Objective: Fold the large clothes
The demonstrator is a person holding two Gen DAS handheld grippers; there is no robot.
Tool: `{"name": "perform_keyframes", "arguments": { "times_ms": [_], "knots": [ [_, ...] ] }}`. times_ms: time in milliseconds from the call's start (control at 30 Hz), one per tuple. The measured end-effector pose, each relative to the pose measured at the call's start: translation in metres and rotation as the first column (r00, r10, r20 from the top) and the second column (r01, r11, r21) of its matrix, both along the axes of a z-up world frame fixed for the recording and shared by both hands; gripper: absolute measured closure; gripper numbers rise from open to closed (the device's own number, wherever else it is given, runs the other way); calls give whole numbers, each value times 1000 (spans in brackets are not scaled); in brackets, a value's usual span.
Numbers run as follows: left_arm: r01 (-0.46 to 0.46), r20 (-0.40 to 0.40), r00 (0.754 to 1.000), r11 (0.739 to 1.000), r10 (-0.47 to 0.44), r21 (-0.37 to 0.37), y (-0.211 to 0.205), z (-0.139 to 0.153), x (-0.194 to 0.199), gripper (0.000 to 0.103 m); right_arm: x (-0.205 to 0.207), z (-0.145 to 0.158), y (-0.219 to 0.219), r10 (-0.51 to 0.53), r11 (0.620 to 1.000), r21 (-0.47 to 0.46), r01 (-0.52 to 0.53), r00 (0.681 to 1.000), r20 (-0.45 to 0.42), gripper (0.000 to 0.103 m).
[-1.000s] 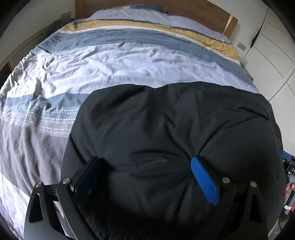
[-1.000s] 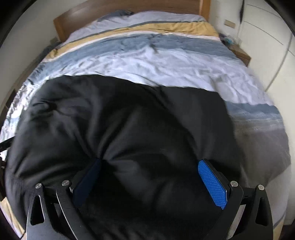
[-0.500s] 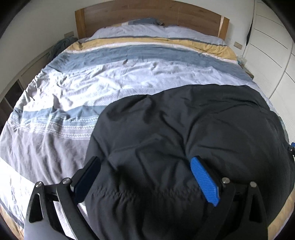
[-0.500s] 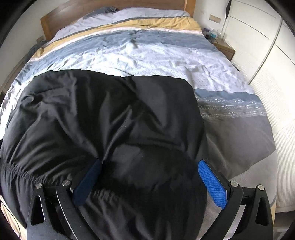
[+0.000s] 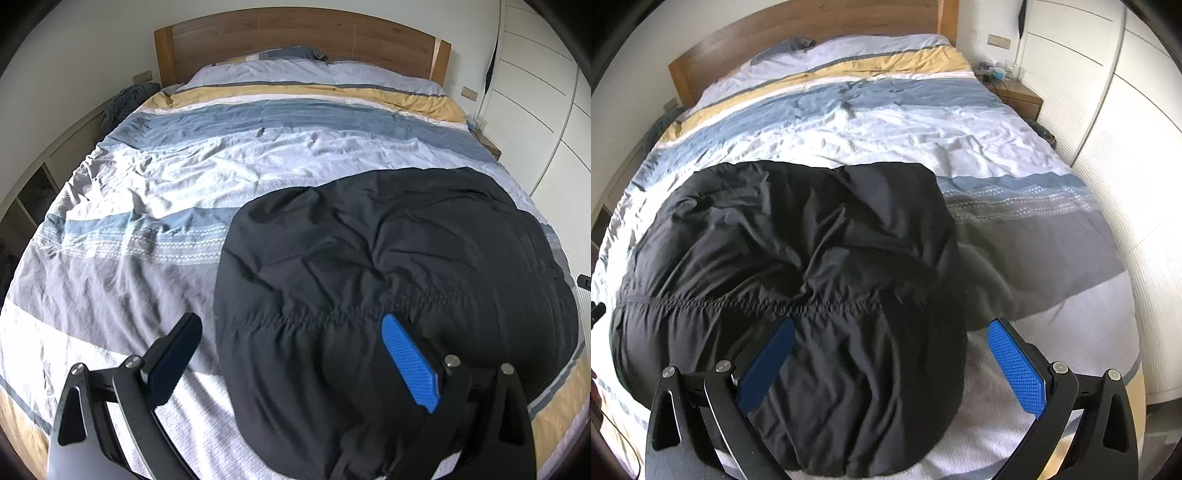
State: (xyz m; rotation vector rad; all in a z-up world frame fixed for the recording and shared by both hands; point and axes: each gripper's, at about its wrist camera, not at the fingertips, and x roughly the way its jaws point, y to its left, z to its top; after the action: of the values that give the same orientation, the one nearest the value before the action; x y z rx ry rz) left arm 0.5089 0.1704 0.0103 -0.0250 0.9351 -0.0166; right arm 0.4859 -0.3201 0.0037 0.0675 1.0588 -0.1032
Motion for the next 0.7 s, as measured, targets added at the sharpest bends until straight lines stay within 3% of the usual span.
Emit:
{"name": "perform_keyframes", "arguments": {
  "times_ms": [167,233,367,467,533,700],
  "knots": [
    [-74,-48,997,983,66,-168,41,-6,-13,4,-16,3,-21,-39,998,51,40,999,-8,1],
    [-144,-119,986,961,118,-236,66,-19,-16,4,-20,0,-33,-61,996,68,62,998,-20,1],
    [-202,-173,974,908,146,-366,97,-39,-23,4,-30,-11,-56,-102,986,127,109,993,-56,1],
    [-213,-220,969,833,113,-510,110,-59,-21,4,-37,-22,-68,-120,975,176,134,989,-87,1],
    [-213,-252,965,762,68,-611,112,-77,-17,4,-39,-36,-77,-113,954,266,142,986,-122,1],
    [-184,-295,953,654,-63,-733,98,-120,-4,4,-36,-73,-89,-80,880,448,156,980,-184,1]
  ]
}}
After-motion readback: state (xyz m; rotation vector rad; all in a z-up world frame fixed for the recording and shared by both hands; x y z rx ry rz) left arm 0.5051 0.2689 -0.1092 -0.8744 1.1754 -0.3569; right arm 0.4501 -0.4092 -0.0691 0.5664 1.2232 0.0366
